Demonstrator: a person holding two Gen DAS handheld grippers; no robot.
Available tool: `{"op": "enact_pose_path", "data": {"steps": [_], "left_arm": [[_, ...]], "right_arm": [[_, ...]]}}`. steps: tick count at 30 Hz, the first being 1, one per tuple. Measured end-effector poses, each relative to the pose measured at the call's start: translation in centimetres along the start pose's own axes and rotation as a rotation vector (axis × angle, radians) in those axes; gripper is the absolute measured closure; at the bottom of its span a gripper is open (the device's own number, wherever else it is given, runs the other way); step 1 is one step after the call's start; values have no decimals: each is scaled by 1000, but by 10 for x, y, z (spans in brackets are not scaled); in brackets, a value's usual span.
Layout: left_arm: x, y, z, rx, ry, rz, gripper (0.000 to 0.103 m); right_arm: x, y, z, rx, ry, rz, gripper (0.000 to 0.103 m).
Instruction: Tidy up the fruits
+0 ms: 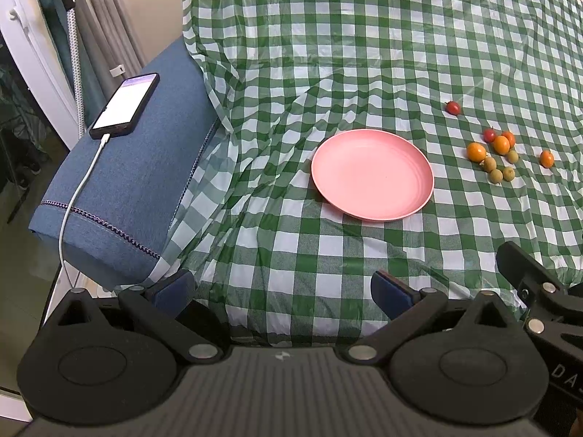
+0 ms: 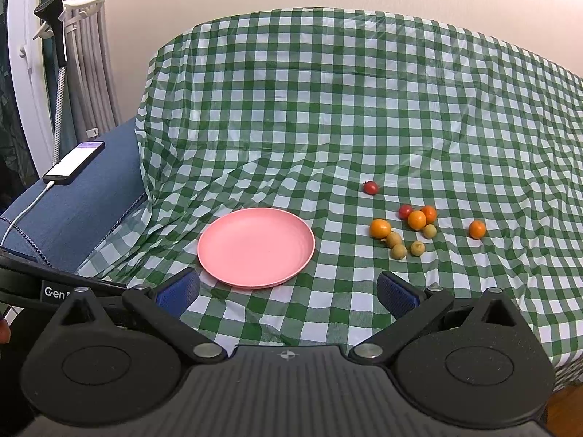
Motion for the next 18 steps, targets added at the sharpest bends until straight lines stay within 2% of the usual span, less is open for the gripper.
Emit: {"op": "enact_pose_path", "data": {"steps": [18], "left_arm": [[1,4,-2,-6,4,4,0]], "right_arm": [[-1,3,-6,-2,5,3,1]]}}
Point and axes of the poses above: each gripper's, at about its wrist camera, not at the fingertips, and y roughly the way its jaws point, x to its right, z to its top, the point moved 6 cm from there along y, roughly the way its jaws point, and after that the axes turned 1 degree about -x, right-handed, at the moved point
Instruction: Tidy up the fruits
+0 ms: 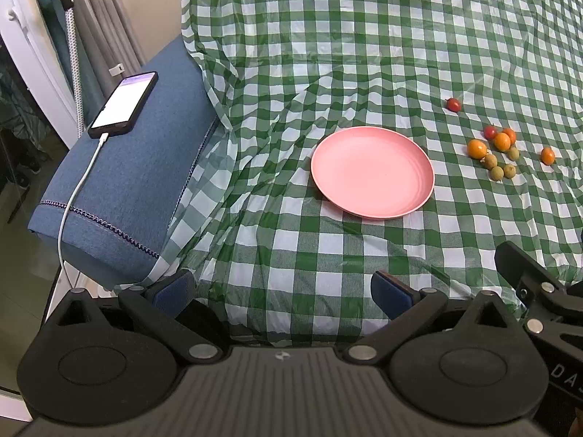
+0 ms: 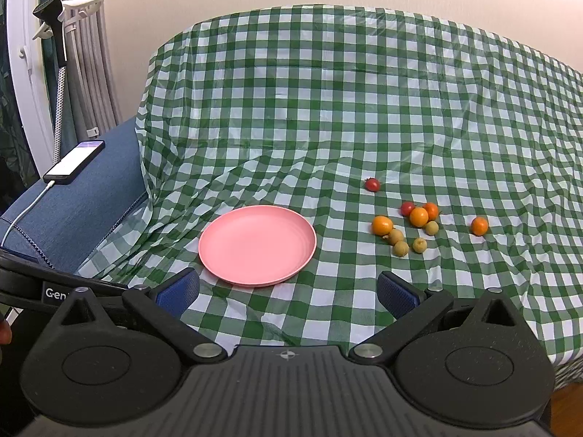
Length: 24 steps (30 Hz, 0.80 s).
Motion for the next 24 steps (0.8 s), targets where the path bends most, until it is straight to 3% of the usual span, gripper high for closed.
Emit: {"op": "enact_pose_path", "data": {"steps": [10,16,20,24], "left_arm": [[6,6,2,-31,20,2,0],[8,-3,22,-73,-21,-7,0],[16,-41,53,5,-11,-50,0],[43,-91,102,106,109,-85,0]], "right_arm": [[0,4,-2,1,24,1,1],[35,3,11,38,117,-61,1],[75,-7,22,101,184,-150,1],[121,-15,30,157,261,-234,1]]}}
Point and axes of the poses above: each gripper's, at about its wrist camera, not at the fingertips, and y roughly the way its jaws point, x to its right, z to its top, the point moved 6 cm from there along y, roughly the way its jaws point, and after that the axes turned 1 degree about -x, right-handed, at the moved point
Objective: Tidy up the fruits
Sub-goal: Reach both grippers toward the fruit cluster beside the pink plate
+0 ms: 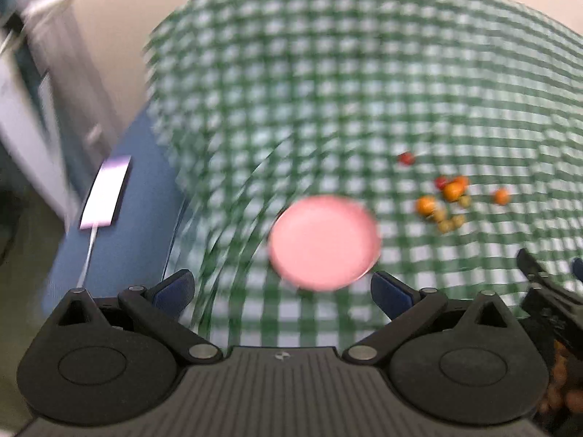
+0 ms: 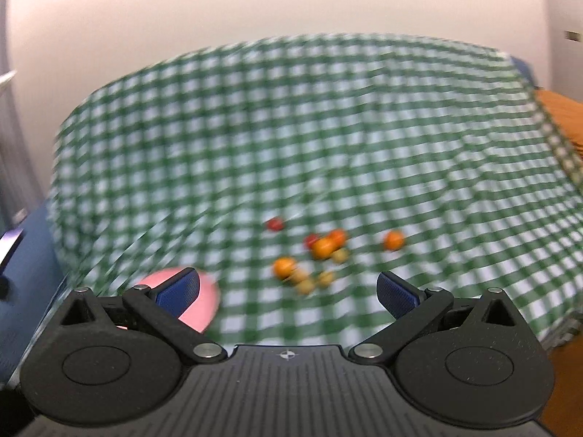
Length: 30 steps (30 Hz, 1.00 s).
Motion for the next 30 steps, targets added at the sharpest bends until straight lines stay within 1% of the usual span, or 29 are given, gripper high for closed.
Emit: {"op": "enact_pose_path", "data": {"steps": [2,4,6,8,10,13,16,21,23,25,30], "left_arm": [[11,-18,31,17,29,-37,0],[23,-39,59,36,36,-106,0],[38,-60,84,67,57,-146,0],[55,-77,103,99,83,-169,0],[73,-88,117,107,109,-207,0],[96,-95,129,117,121,-248,0],[112,-90,136,99,116,-284,0],[138,-79,142,69,149,-327,0],[147,-72,145,61,160,-325,0],[153,-63,149,49,155,-304,0],[158,-48,156,25,145,-312,0]], "right_arm": [[23,1,6,20,42,-31,1],[46,4,9,30,84,-56,1],[62,6,9,30,117,-76,1],[78,13,11,21,146,-95,1],[95,19,12,17,170,-123,1],[123,29,17,7,222,-159,1],[147,43,22,1,277,-193,1],[170,58,22,-9,288,-243,1],[176,65,22,-16,293,-251,1],[179,70,21,-21,291,-260,1],[183,79,16,-42,300,-272,1]]}}
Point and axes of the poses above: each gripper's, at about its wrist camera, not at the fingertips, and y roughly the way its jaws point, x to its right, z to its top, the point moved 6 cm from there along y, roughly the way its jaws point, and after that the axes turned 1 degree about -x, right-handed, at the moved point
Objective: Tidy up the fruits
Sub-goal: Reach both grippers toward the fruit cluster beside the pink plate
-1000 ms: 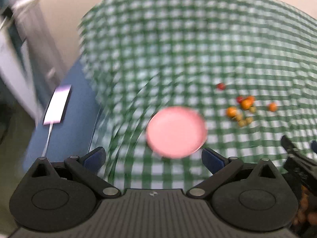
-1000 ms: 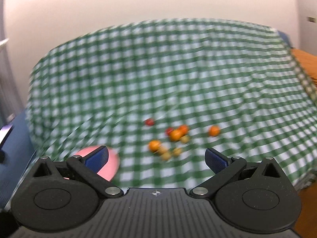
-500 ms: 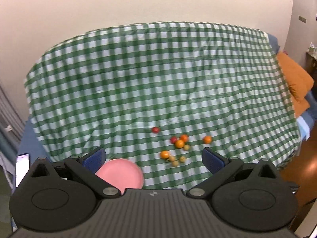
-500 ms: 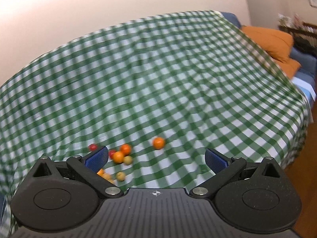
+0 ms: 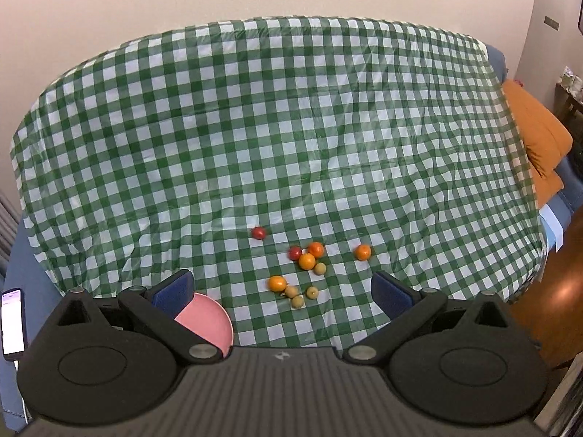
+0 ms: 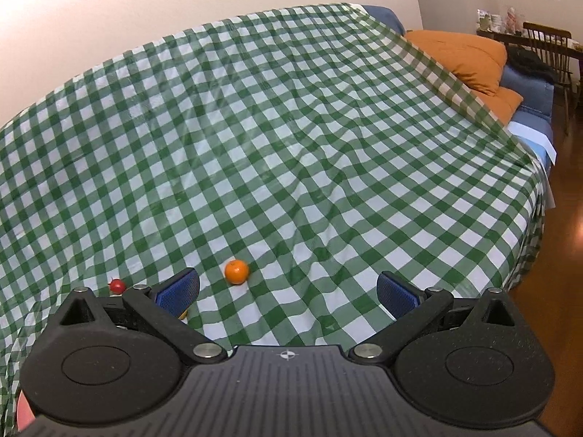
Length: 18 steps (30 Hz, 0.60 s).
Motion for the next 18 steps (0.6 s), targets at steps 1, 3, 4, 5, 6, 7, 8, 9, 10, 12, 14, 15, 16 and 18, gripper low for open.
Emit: {"op": "enact_pose_path", "data": {"steps": [1,3,4,5,6,7,8,9,10,12,14,15,16,18], "left_arm": [[1,3,2,-6,-1,-3,0],[1,5,5,-6,3,-5,0],[2,6,7,-7,5,-3,0],[4,9,8,-11,3,-3,0],[5,12,9,-16,2,-2,0],[5,15,10,-21,1,-1,0],[6,17,10,-25,-5,0,0],[8,20,11,-30,-5,-2,0],[12,22,11,-33,2,-6,0],[19,23,11,-17,29,-9,0],[24,28,12,-18,46,-8,0],[24,35,11,-31,37,-17,0],[23,45,9,-49,24,-20,0],[18,78,5,-117,-13,-8,0]], "right_arm": [[0,2,-1,-3,-2,-1,1],[0,4,-1,-4,-6,-4,1],[0,4,-1,-3,-7,-5,1],[1,6,0,-1,-9,-8,1],[1,7,0,1,-11,-10,1],[3,9,1,3,-11,-13,1],[4,11,1,2,-10,-16,1],[6,13,1,0,-9,-19,1],[9,16,2,-6,-6,-24,1],[12,19,2,-9,-1,-27,1],[15,21,3,-6,-1,-32,1],[15,22,3,-5,-4,-34,1],[16,25,2,-6,-8,-40,1],[19,31,3,-15,-8,-51,1]]}}
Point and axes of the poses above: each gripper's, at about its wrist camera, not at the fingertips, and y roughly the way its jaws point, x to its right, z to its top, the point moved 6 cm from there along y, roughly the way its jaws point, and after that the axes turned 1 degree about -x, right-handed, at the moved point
